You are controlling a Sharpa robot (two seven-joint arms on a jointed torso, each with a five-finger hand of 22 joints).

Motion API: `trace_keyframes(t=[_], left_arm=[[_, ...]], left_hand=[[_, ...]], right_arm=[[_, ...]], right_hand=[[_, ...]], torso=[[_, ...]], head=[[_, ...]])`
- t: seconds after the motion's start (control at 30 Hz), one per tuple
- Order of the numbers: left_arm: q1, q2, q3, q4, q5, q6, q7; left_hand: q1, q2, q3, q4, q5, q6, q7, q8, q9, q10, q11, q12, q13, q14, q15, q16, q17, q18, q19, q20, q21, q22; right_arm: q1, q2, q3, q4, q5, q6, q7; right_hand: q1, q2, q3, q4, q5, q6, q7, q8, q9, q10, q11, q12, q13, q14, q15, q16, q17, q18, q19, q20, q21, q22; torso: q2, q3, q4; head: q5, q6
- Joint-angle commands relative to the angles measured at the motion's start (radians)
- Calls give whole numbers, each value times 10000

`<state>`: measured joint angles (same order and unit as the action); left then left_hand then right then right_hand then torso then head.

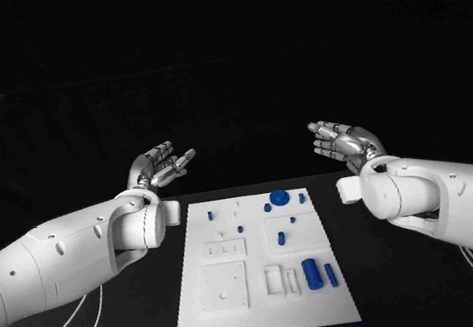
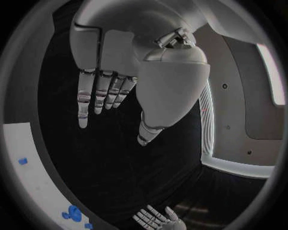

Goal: Assemble the parts on the task board

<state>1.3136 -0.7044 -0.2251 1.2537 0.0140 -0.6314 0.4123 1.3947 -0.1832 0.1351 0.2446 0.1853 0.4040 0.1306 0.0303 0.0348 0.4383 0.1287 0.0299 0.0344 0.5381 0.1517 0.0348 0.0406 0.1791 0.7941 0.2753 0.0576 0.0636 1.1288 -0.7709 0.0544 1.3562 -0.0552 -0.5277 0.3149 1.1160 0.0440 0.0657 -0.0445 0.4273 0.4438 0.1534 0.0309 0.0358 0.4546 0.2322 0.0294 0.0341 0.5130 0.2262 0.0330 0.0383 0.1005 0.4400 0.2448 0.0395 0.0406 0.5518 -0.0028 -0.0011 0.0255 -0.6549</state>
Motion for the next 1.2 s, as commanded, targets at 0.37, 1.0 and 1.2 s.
trace_keyframes(t=[0.37, 1.0, 1.2], left_arm=[[242, 105, -160, -302, 108, 994, -529], [596, -993, -60, 1240, -737, 2141, -531], [657, -1270, 104, 1867, -775, 2411, -575]], left_hand=[[139, 409, 124, -707, 53, 763, 213, 90, 45, 993, 187, 108, 61, 1291, 66, 110, 65, 271, 535, 43, 98, 45], [29, 1435, 265, -2886, 55, 5803, 248, 324, 287, 6730, -26, 289, 237, 7142, -758, 1153, 366, -1038, 2758, -2207, 2290, 1141], [-55, 1418, 35, -3026, -93, 5643, 292, 324, 286, 6510, 31, 292, 240, 7152, -735, 1196, 365, -1014, 2555, -2164, 2590, 1362]], right_arm=[[380, 62, 244, -1066, -1213, 3545, -2382], [506, 644, 237, -1365, -12025, 2784, -2533], [546, 742, 242, -1075, -13923, 3054, -3277]], right_hand=[[1952, -306, 211, -1689, -367, 4040, 193, 237, 192, 4857, -476, 264, 229, 4605, -361, 241, 226, 170, 3176, -410, 340, 201], [1176, -673, 935, -2353, 21, 7069, -481, 325, 335, 7478, -1604, 282, 249, 9903, -2529, 5304, 3758, 487, 9947, -2773, 3691, 1563], [1241, -865, 1214, -2361, -448, 6834, -418, 318, 320, 7062, -1513, 275, 243, 9608, -2425, 7123, 5252, 564, 10089, -2771, 4712, 2451]], torso=[[1, 0, -2], [566, -195, 412], [837, -259, 641]], head=[[0, -2], [-70, -66], [-302, 72]])
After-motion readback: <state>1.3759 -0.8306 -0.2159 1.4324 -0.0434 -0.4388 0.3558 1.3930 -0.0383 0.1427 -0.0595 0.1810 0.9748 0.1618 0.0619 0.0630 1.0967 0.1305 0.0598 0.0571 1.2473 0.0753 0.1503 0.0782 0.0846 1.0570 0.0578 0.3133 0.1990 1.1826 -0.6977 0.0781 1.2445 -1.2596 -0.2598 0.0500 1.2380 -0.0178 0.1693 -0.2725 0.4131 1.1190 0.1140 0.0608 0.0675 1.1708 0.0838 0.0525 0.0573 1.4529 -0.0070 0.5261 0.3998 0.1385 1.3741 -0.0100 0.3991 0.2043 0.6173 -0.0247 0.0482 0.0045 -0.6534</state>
